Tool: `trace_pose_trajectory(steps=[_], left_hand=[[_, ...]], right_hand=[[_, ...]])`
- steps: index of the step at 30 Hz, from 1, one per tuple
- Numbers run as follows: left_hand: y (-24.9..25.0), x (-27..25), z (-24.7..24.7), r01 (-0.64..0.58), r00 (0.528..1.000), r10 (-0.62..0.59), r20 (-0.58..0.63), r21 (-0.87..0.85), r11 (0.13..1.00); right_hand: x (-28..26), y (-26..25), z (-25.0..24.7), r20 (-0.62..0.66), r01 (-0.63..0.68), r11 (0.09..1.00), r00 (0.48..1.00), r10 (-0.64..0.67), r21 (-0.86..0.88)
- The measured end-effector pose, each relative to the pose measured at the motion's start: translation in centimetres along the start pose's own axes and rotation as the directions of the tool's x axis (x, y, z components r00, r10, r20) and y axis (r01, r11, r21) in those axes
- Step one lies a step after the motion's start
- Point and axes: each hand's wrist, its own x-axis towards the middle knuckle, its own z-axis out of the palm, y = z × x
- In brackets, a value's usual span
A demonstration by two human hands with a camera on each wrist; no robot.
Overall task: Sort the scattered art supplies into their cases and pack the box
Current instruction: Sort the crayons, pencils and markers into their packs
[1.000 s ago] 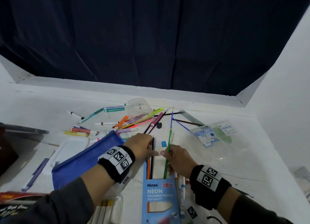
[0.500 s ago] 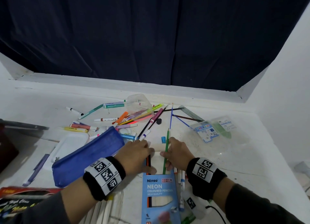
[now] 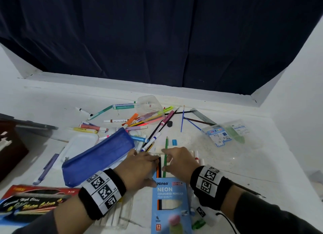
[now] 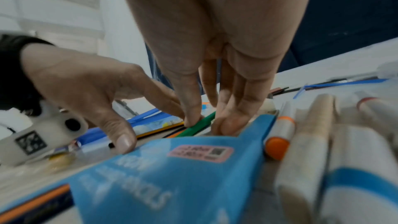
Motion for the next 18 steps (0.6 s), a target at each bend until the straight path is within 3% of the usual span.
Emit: trace_pose_trajectory(steps=[3, 7, 10, 14, 18], left_hand=[[0.0, -0.1, 0.0, 0.017, 1.000, -0.017, 0.011, 0.002, 1.000], [0.0, 0.0, -0.1, 0.022, 0.999, -0.023, 0.024, 0.029, 0.999], [0.0, 0.1, -0.1, 0.024, 0.999, -0.024, 0.022, 0.020, 1.000], [0.0, 0.1, 0.0, 0.022, 0.999, -0.021, 0.026, -0.011, 1.000], [-0.1, 0.0, -0.1, 0.017, 0.999, -0.017, 0.037, -0.013, 1.000]], right_hand=[[-0.7, -0.3, -0.3, 0.030, 0.041, 0.979, 0.999, -0.035, -0.201], [-1.2, -0.3, 0.3, 0.111, 0.138, 0.886, 0.989, -0.099, -0.443], [-1.5, -0.1, 1.2, 0.116, 0.154, 0.870, 0.987, -0.112, -0.468], [-2.6, -0.4, 1.3, 0.170, 0.291, 0.801, 0.957, -0.236, -0.524], [-4.1, -0.1, 1.0, 0.157, 0.275, 0.909, 0.959, -0.236, -0.314]])
